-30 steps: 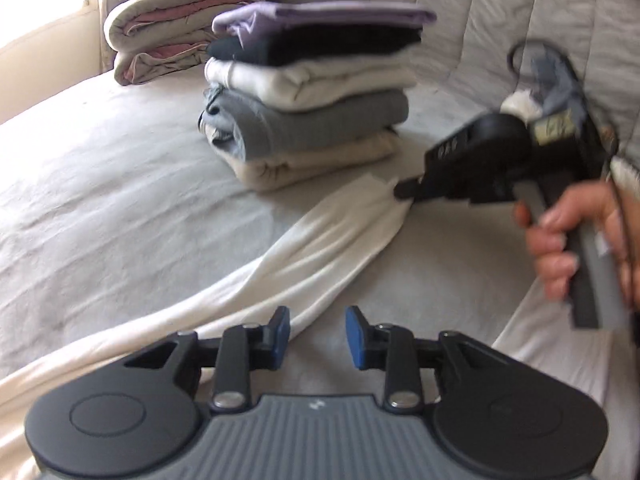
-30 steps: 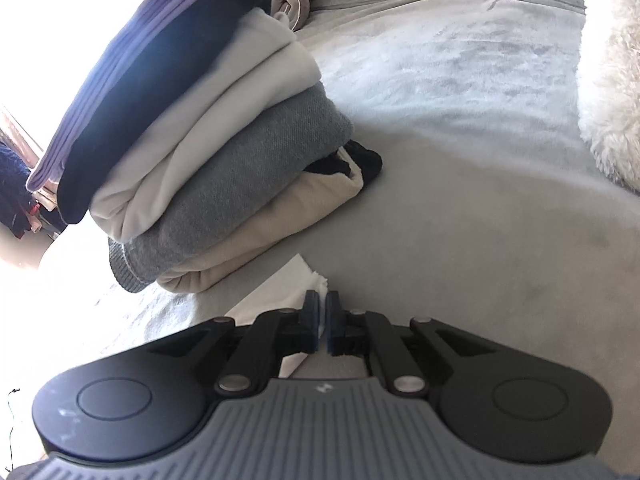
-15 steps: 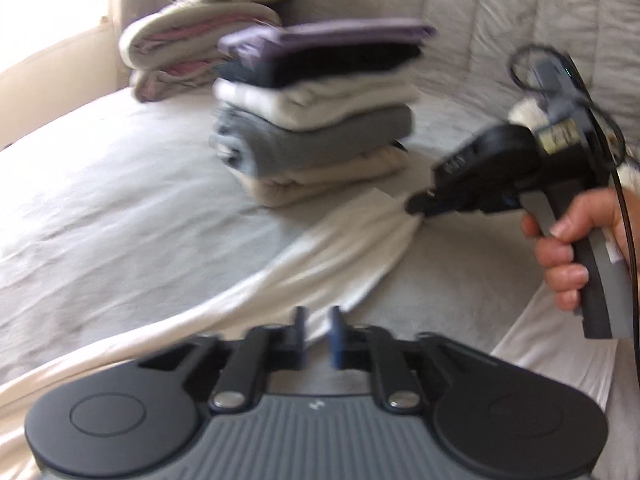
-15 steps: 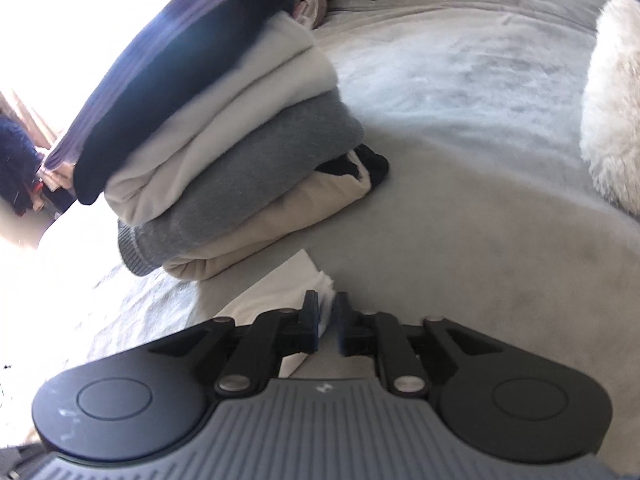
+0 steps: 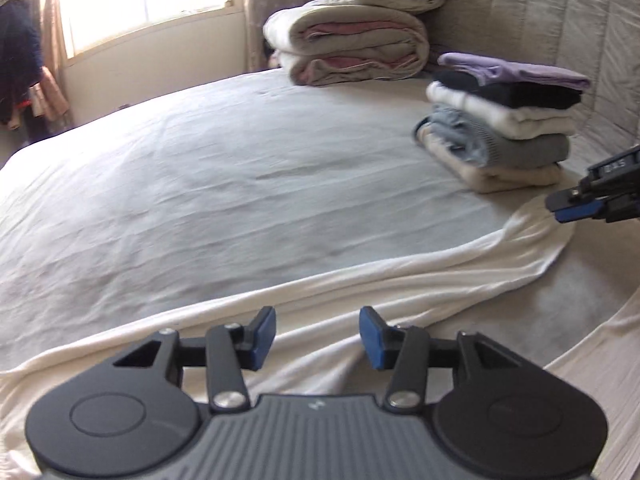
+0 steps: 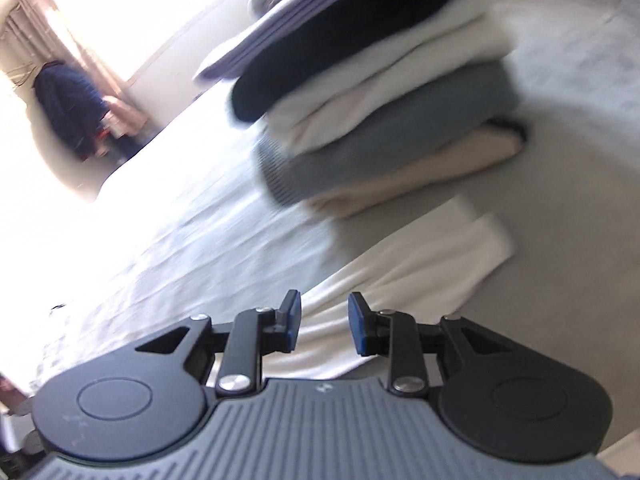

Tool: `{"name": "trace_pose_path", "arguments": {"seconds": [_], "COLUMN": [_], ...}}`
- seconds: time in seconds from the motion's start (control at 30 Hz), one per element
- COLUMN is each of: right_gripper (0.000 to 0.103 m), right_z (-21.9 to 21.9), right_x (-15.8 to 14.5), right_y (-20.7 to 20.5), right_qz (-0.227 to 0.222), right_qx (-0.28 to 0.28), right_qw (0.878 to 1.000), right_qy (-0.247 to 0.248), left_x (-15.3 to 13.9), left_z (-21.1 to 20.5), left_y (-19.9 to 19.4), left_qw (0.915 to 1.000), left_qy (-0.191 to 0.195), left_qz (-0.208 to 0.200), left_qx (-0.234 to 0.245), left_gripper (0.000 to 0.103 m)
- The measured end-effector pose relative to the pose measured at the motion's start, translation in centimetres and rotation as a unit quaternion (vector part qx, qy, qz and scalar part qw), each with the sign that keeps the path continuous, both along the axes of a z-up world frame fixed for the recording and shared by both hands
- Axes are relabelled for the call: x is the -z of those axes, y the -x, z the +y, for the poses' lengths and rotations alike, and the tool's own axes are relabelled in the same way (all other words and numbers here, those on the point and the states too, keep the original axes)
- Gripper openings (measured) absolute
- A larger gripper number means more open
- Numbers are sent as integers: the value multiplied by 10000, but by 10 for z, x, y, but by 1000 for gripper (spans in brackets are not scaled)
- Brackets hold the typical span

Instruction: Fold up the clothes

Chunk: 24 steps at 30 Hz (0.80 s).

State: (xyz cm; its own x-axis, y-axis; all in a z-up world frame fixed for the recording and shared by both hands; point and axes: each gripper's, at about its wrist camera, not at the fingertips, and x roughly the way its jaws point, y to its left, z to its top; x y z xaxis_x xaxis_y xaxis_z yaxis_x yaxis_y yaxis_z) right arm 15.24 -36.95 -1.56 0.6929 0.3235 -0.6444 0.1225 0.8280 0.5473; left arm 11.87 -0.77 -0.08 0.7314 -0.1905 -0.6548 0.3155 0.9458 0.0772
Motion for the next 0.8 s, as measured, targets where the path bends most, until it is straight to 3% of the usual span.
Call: {"name": "trace_pose_path", "arguments": {"seconds": [0.2,0.4,0.63,0.8], "right_gripper": [30,30,30,30], "right_z": [36,54,63,78], "right_x": [12,23,21,10], "right_y": [-17,-41,-69,-77], "right_qz": [318,463,412,302], "right_qx": [-380,-344,-220,-480], "right_qw": [9969,9942,9895,9936], "right_qy": [-605,-904,-1368,-981], "left_x": [13,27,28,30], "left_z": [62,106,127,139], "left_y": [-12,-34,-65,-88], "left_qw": [9990,9965,9946,9903], "left_qy": [1,246,589,732], "left_qz": [220,441,392,294], "left_qx": [-380,-666,-765,-1140], "left_gripper": [48,48,48,48]}}
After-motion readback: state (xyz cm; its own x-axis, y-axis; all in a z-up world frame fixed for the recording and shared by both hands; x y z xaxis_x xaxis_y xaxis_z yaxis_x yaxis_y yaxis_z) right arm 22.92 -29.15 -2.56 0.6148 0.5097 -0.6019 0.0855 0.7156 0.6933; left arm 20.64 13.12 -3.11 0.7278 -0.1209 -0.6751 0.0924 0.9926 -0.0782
